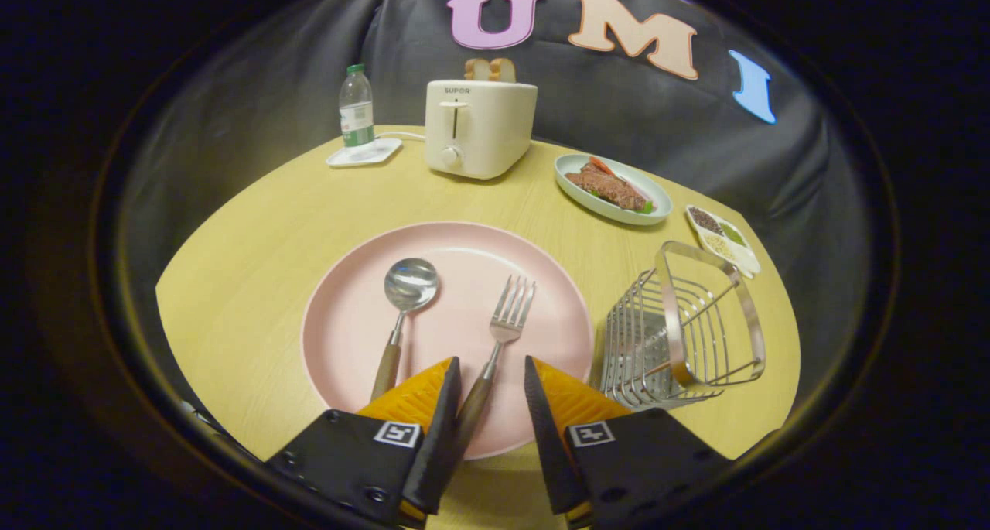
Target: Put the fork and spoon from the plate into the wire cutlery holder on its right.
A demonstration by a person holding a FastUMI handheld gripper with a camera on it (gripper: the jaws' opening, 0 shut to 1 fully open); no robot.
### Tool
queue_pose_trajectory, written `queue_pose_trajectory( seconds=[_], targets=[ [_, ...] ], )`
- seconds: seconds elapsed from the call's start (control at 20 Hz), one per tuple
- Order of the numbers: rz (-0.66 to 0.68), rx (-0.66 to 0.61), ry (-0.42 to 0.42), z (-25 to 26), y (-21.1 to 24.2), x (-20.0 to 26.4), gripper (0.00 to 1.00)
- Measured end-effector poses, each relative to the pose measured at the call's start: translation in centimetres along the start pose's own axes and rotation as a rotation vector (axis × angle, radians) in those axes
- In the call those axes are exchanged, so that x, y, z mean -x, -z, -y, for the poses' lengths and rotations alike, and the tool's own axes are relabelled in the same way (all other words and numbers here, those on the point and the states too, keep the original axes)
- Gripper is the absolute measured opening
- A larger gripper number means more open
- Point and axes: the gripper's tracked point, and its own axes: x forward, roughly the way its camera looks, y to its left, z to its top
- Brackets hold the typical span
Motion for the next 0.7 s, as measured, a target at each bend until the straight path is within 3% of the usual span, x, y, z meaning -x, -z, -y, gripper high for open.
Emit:
queue_pose_trajectory(
  seconds=[0.15, 0.25, 0.4, 0.7],
  targets=[
    [-0.025, 0.001, 0.009, 0.2, 0.4, 0.0, 0.24],
    [-0.034, -0.003, 0.002, 0.1, 0.6, -0.2, 0.25],
    [-0.059, 0.003, 0.016, 0.5, 0.6, 0.1, 0.11],
    [-0.080, 0.029, 0.001, 0.9, 0.0, 0.8, 0.07]
  ],
)
